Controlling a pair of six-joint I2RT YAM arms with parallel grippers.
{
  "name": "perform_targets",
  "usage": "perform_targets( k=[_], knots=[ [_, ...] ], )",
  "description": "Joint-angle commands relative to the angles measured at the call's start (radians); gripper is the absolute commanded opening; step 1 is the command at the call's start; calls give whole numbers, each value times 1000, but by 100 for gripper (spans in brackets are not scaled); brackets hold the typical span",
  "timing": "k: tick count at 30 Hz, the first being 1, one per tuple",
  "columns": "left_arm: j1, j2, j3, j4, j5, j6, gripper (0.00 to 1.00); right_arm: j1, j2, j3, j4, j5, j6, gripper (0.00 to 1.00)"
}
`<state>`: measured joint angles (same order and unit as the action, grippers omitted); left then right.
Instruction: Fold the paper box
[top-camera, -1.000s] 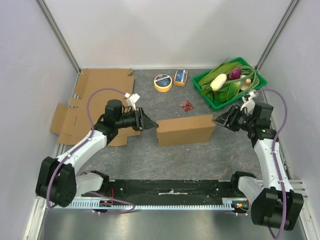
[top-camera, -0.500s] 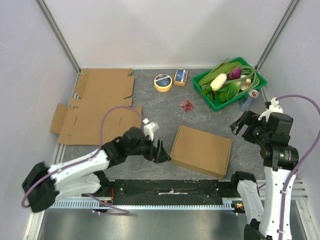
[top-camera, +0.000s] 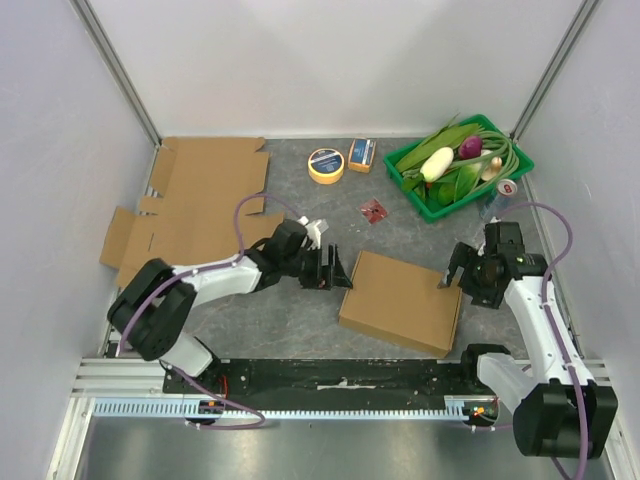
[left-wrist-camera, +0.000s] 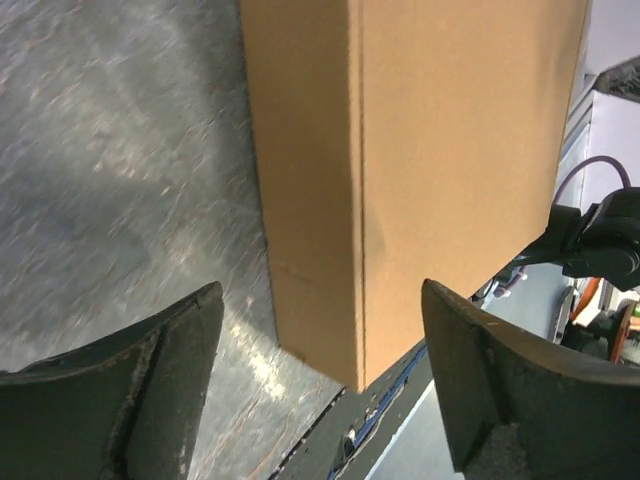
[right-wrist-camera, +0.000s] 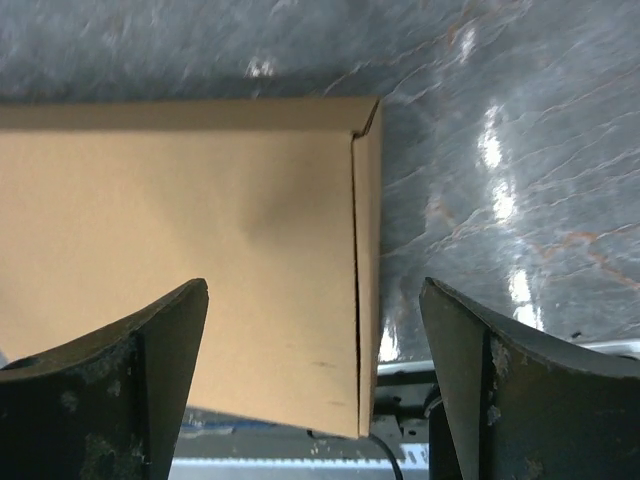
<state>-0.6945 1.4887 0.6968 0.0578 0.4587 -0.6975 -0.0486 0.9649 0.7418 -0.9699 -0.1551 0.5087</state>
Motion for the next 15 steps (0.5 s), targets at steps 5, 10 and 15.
perform_targets(
  k=[5,10,15],
  knots=[
    [-101,220,113,284,167,-109,63,-49,83,-104,290,-26,126,91],
    [-226,421,289,430,212,-249,60,-111,168,-18,418,15,169,90],
    [-301,636,562,415,225,-290,63,-270,291,4,438,71,120,90]
  ],
)
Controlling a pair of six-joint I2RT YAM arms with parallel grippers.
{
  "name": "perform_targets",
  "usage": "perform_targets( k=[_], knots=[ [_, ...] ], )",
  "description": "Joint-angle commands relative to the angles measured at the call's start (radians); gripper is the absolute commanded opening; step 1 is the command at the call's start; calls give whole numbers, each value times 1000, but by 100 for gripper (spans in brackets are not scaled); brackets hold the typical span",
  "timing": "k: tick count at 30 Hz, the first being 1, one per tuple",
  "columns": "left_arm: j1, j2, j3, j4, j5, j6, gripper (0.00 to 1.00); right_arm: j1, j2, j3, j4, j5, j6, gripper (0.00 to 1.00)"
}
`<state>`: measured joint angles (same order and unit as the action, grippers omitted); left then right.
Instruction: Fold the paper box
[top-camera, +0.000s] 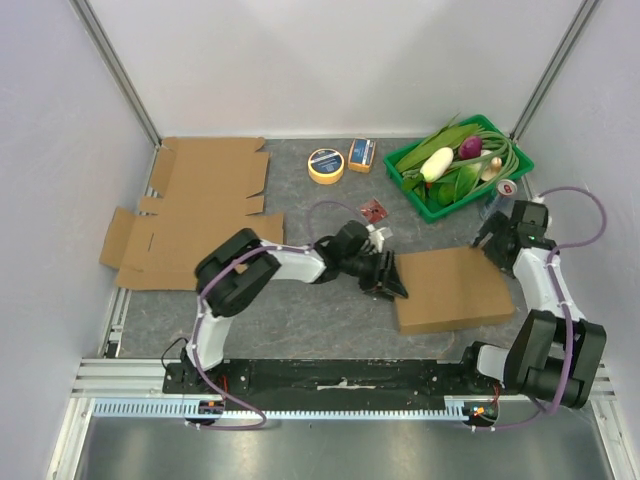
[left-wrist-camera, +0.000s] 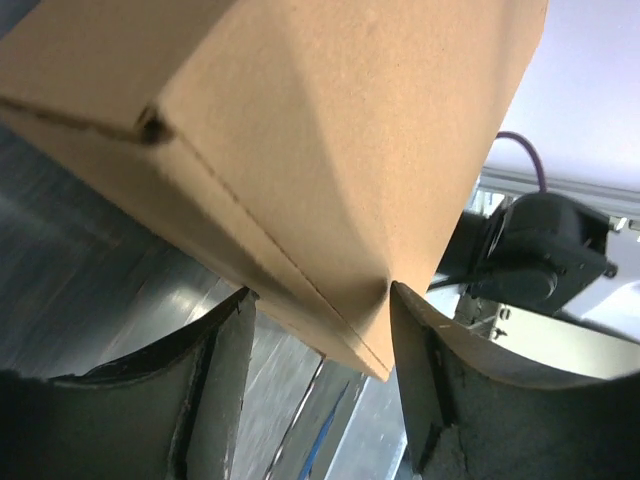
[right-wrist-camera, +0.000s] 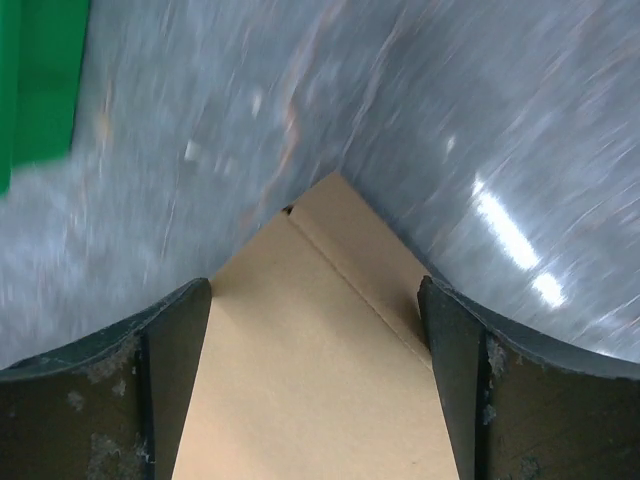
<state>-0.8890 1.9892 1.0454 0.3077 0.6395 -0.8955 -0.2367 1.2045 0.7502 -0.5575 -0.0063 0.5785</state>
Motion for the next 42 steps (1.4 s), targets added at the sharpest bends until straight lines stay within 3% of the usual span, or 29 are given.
perform_targets(
  k=[1,4,8,10,13,14,16,17,19,22,25,26,28,29,32,35,38,42],
  knots=[
    [-117,207,304,163,46,-115,63,-136,41,-32,30,-72,34,91],
    [-166,325,486,142,63,-151,64,-389,-6,-92,80,-103,-58,93],
    [-182,353,574,93,19,-142,68,-391,4,-51,137,-118,-83,98],
    [-163,327,579,3,8,-76,73,-363,26,12,114,-33,-135,98],
    [-131,177,469,-85,-55,39,78,-199,35,144,18,288,-184,98],
    [-102,42,411,-87,-89,55,80,-90,-15,193,-7,395,-187,98],
    [-67,-108,248,-131,-135,158,84,14,-51,273,-48,605,-178,98],
    [-30,-200,207,-221,-196,205,86,116,-52,378,-123,674,-168,98],
    [17,-392,111,-286,-192,263,87,199,-46,463,-197,840,-155,98],
    [76,-593,44,-470,-164,351,86,341,-57,572,-289,923,-151,98],
    [139,-781,-33,-516,-199,323,76,442,-97,552,-213,620,-193,98],
    [142,-847,-50,-541,-312,329,75,497,-82,488,-108,237,-152,98],
    [142,-1051,-109,-602,-447,372,76,613,-34,401,60,9,-42,98],
    [143,-1111,-131,-622,-560,389,78,793,15,320,285,-16,16,98],
    [144,-1306,-163,-726,-636,423,80,1018,200,300,617,-14,167,98],
    [144,-1453,-163,-847,-636,412,81,1144,436,354,839,29,268,98],
    [144,-1527,-141,-1018,-699,403,79,1194,654,371,985,120,404,90],
    [144,-1506,-23,-1226,-722,391,76,1197,838,342,1163,141,529,81]
  ],
)
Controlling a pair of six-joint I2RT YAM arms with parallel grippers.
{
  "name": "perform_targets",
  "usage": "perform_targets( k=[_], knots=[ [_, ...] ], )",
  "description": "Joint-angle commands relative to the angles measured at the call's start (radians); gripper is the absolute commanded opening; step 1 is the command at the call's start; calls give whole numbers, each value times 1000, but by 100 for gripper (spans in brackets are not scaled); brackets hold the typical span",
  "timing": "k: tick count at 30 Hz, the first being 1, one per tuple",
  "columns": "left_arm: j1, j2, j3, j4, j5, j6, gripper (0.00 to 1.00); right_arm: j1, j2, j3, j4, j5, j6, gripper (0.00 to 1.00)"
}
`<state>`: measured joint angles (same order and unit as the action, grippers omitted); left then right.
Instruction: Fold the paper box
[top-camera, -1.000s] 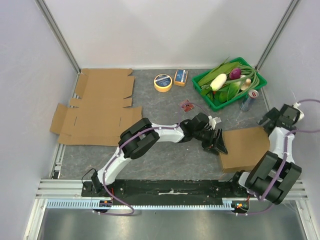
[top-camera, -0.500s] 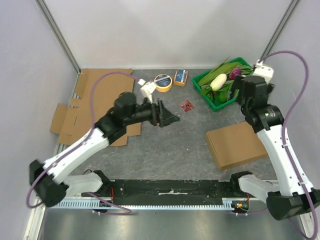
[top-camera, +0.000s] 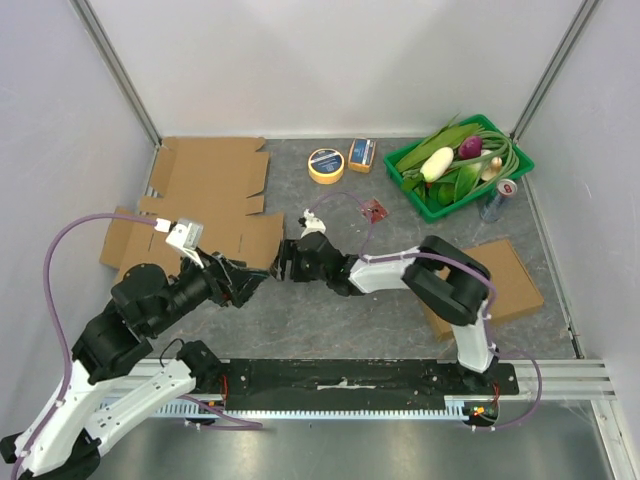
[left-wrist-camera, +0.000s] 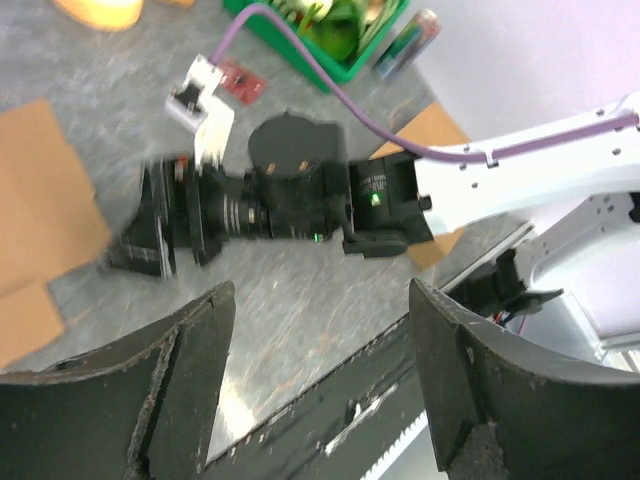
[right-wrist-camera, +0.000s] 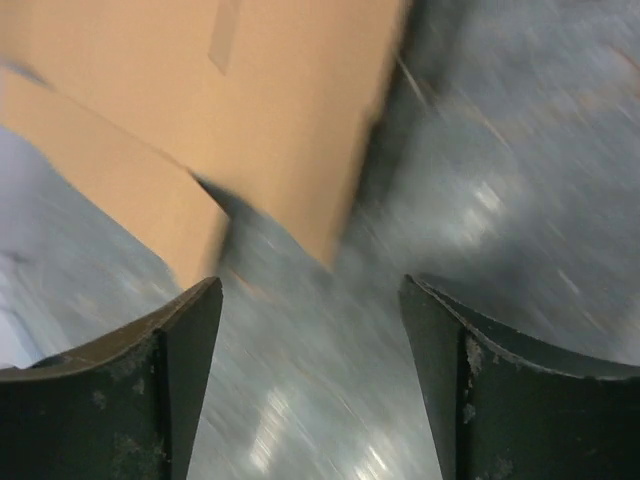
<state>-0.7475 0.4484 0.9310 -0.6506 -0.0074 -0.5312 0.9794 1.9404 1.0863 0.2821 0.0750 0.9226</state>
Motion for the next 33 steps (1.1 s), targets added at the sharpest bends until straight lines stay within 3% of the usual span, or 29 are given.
perform_targets(
  k=[1,3,5,6,7,9,11,12,13,15,16,17,18,19,22,23,24,26,28,31,33],
  knots=[
    [0,36,101,-283,-72,25,76,-19,133,21,328,52,189,80],
    [2,39,104,-300,-86,36,77,-21,215,58,374,22,180,78],
    [2,52,107,-300,-133,42,77,-36,276,92,423,-15,162,60],
    [2,62,109,-282,-147,71,77,-42,291,95,455,-24,150,38],
    [2,96,111,-256,-169,91,77,-54,299,99,454,-46,136,23],
    [2,146,130,-175,-183,156,80,-111,270,125,361,-157,43,0],
    [11,292,211,-129,-172,218,84,-180,204,171,174,-301,-185,0],
    [32,364,248,-72,-155,302,85,-201,178,185,96,-448,-290,0],
    [74,482,285,-37,-9,354,85,-223,128,213,-126,-516,-386,0],
    [300,582,336,98,280,454,79,-283,44,192,-228,-656,-569,0],
    [398,623,335,285,662,448,77,-301,-34,172,-324,-706,-623,0],
    [534,723,342,378,845,427,80,-323,-66,172,-383,-742,-692,0],
    [553,775,365,437,974,447,85,-326,-95,170,-427,-779,-797,0],
    [554,839,414,390,1048,497,87,-331,-145,169,-501,-831,-845,0],
    [554,1051,650,209,1158,736,89,-376,-219,170,-572,-906,-915,0],
    [551,1096,760,54,1147,808,89,-412,-231,167,-581,-934,-944,0],
    [551,1169,799,5,1144,924,89,-426,-241,178,-615,-955,-977,0],
    [553,1200,824,-20,1199,1014,89,-453,-251,231,-745,-1014,-1079,0],
    [536,1249,828,-46,1288,1060,89,-469,-253,294,-834,-1026,-1120,0],
    [484,1335,884,-153,1305,1160,88,-476,-244,375,-931,-1017,-1176,0],
    [474,1403,1007,-386,1327,1302,83,-502,-244,397,-952,-1023,-1188,0]
  ],
)
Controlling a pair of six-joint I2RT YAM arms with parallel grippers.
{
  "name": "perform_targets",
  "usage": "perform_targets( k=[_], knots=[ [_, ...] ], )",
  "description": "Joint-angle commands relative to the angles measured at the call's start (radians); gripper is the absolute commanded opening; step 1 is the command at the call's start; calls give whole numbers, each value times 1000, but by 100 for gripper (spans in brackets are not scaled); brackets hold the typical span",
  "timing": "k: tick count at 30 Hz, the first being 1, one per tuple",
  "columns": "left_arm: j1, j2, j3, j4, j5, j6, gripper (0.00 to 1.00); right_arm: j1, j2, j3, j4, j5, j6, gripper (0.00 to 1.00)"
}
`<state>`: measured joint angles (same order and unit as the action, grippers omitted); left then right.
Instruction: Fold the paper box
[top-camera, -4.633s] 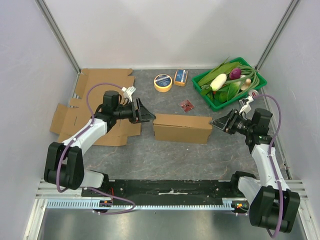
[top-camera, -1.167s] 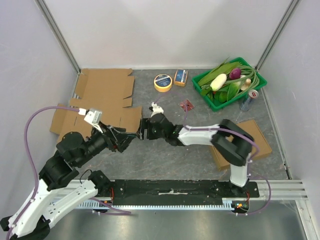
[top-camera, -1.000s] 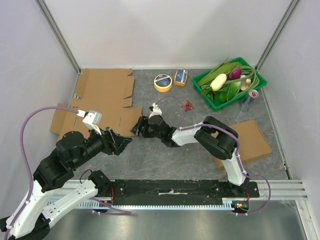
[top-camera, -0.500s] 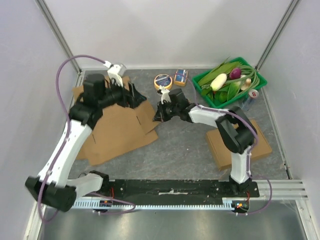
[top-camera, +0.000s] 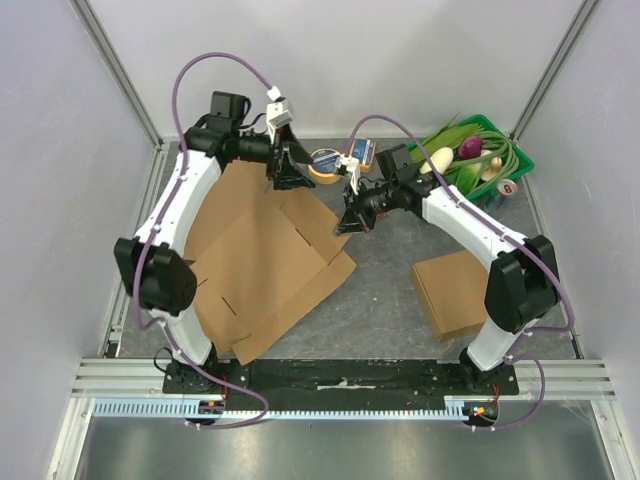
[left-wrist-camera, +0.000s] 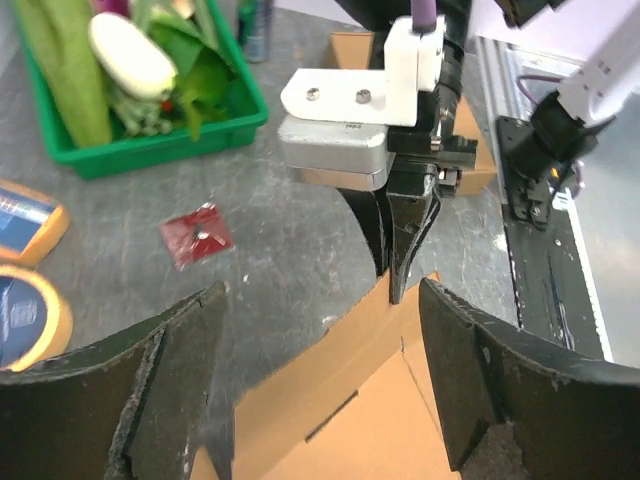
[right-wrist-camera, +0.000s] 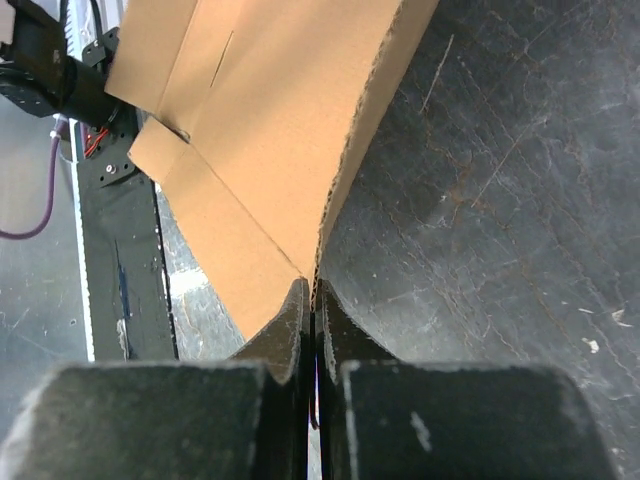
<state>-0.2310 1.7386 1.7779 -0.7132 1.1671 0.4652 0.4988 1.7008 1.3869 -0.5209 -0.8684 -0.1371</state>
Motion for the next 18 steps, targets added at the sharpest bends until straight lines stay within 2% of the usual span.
perform_targets(
  k=[1,4,7,11,12,13,15,16,18],
  knots=[
    [-60,160,229,-374,126,325,81,-46,-3,118,-154,-95,-128,0],
    [-100,185,241,-399,54,359,82,-62,23,191,-215,-139,-159,0],
    [-100,191,233,-387,54,351,80,-71,46,253,-292,-138,-208,0],
    [-105,185,218,-404,48,356,76,-92,54,305,-301,-119,-197,0],
    [-106,180,215,-402,42,355,72,-94,65,320,-310,-118,-199,0],
    [-108,176,212,-401,14,351,57,-94,72,358,-341,-100,-209,0],
    [-108,150,200,-364,-21,325,41,-98,83,392,-357,-67,-191,0],
    [-108,135,175,-341,-59,310,30,-100,82,415,-358,-49,-168,0],
    [-107,90,155,-289,-82,294,19,-101,71,437,-314,0,-127,0]
  ],
)
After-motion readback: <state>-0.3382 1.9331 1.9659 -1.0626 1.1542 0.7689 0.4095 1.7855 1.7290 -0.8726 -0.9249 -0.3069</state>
